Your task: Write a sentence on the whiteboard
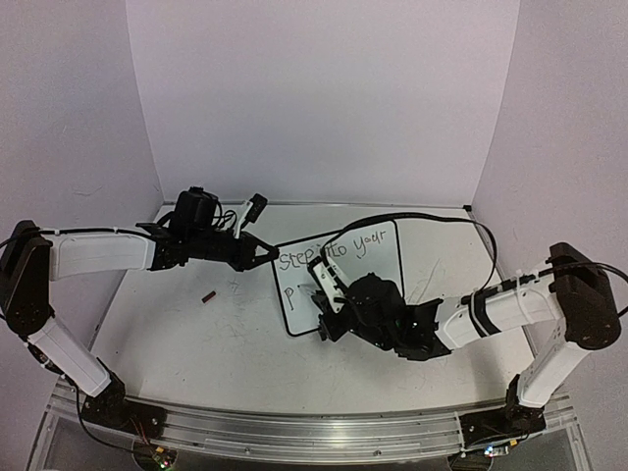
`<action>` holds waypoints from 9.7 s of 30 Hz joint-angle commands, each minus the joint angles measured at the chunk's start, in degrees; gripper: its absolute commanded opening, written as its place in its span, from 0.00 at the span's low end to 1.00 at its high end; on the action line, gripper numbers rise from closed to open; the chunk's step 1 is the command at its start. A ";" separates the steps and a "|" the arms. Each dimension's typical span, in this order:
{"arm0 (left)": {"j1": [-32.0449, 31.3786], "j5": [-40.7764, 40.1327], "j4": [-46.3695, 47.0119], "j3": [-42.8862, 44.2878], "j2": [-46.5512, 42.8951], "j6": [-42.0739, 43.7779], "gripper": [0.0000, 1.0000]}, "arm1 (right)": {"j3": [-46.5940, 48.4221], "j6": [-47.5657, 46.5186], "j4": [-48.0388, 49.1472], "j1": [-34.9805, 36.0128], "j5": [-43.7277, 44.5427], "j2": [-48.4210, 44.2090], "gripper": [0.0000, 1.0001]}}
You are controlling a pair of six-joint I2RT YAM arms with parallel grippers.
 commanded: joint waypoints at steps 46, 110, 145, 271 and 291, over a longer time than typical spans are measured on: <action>0.13 -4.79 -2.65 -1.52 -0.69 3.71 0.00 | -0.17 2.73 -2.38 0.31 3.19 1.12 0.00; -0.33 -4.83 -2.66 -1.46 -1.05 4.25 0.00 | -0.49 4.85 3.47 -0.80 1.36 -0.25 0.00; -0.44 -5.24 -2.78 -1.56 -1.47 4.58 0.00 | -1.24 4.74 2.36 -1.77 2.57 0.12 0.00; -0.94 -6.60 -3.07 -1.60 -2.01 5.47 0.00 | -4.37 8.64 -2.42 -2.32 4.20 -2.10 0.00; -1.03 -6.26 -3.08 -1.43 -1.78 5.47 0.00 | -3.38 7.63 -1.64 -2.28 7.18 -3.04 0.00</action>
